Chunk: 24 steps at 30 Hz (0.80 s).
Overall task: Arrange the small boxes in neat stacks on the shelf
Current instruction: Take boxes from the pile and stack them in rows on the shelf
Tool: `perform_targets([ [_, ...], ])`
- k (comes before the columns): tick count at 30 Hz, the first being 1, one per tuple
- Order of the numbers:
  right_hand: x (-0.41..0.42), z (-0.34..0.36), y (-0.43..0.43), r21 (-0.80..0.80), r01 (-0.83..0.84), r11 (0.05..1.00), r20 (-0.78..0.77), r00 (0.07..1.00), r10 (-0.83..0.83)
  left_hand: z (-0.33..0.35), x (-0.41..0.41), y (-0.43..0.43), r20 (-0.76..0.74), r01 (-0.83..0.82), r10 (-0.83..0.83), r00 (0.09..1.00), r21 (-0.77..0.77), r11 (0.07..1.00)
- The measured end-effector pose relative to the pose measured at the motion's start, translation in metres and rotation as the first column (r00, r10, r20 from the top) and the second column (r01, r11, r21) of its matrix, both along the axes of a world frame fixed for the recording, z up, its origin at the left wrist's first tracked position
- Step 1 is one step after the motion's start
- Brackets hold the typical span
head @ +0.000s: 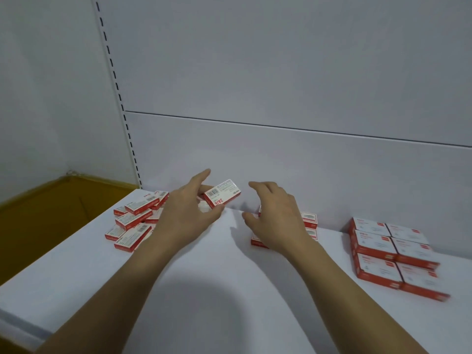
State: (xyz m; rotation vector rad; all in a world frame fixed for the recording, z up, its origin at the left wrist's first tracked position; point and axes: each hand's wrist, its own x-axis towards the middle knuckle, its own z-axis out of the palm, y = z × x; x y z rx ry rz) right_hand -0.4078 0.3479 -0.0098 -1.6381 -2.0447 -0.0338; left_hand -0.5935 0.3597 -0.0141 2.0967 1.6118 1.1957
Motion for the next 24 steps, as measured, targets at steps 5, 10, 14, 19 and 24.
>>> perform_targets([
  [5,0.042,0.004,-0.014,-0.039,0.069,0.997,0.048,0.997,-0.067,-0.001,0.040,-0.007,-0.003,0.175,-0.175,0.985,0.013,0.985],
  [10,0.079,0.006,-0.032,-0.112,0.132,0.985,0.016,0.991,-0.131,-0.003,0.076,-0.007,-0.038,0.327,-0.327,0.944,-0.006,0.945],
  [14,0.102,0.000,-0.041,-0.137,0.156,0.978,-0.062,0.984,-0.166,-0.005,0.104,-0.006,-0.020,0.418,-0.419,0.908,-0.014,0.908],
  [19,0.121,-0.006,-0.049,-0.080,0.159,0.984,-0.162,0.972,-0.170,-0.011,0.132,-0.004,0.051,0.503,-0.501,0.864,-0.059,0.862],
  [24,0.126,-0.019,-0.054,-0.034,0.159,0.987,-0.221,0.961,-0.163,-0.027,0.138,-0.007,0.106,0.502,-0.493,0.863,-0.078,0.861],
])
